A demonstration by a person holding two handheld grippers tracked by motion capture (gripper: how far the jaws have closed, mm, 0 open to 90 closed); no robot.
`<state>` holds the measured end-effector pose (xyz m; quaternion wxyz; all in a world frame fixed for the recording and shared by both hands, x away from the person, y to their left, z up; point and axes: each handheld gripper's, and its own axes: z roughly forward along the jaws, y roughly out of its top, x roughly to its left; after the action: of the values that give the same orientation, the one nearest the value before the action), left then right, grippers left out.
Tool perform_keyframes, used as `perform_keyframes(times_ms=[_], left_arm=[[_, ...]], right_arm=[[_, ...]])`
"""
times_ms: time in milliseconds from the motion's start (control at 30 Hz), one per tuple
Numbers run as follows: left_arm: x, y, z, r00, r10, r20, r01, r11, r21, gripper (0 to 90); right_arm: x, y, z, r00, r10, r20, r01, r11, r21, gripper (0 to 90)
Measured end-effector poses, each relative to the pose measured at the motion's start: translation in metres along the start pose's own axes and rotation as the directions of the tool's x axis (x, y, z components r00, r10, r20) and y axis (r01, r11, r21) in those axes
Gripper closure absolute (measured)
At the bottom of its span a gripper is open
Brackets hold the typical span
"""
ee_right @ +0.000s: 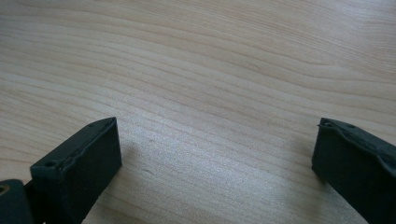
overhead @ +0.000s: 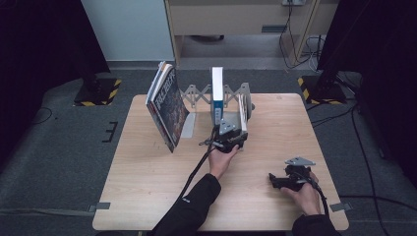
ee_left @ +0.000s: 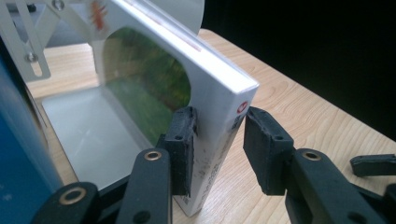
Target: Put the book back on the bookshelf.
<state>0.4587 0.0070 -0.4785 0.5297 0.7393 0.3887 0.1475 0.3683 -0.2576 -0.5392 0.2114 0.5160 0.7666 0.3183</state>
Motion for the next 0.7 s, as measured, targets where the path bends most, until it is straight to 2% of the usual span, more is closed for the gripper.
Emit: perform_keyframes(times_ms=[167, 267, 533, 667, 700], left_arm=[[-0.002, 0.005, 0.003, 0.9999, 0.004, -0.010, -0.004, 1.0000, 0.008, 63.5], [-0.001, 0.007, 0.006, 1.0000, -0.008, -0.004, 0.008, 0.9999, 0.008, 63.5], [0.001, 0.011, 0.013, 0.9997, -0.015, -0.019, 0.016, 0.9998, 0.015, 63.5], [0.001, 0.014, 0.016, 0.9997, -0.006, -0.024, 0.007, 0.9997, 0.023, 62.9], [0.000, 0.014, 0.017, 0.9996, 0.006, -0.028, -0.006, 0.9996, 0.028, 62.4]], right_arm=[[0.000, 0.000, 0.000, 1.0000, 0.003, 0.001, -0.003, 1.000, 0.001, 1.5], [0.000, 0.000, 0.000, 1.0000, 0.003, 0.001, -0.003, 1.000, 0.001, 1.5], [0.000, 0.000, 0.000, 1.0000, 0.003, 0.001, -0.003, 1.000, 0.001, 1.5], [0.000, 0.000, 0.000, 1.0000, 0.003, 0.001, -0.003, 1.000, 0.001, 1.5], [0.000, 0.000, 0.000, 1.0000, 0.003, 0.001, -0.003, 1.000, 0.001, 1.5]])
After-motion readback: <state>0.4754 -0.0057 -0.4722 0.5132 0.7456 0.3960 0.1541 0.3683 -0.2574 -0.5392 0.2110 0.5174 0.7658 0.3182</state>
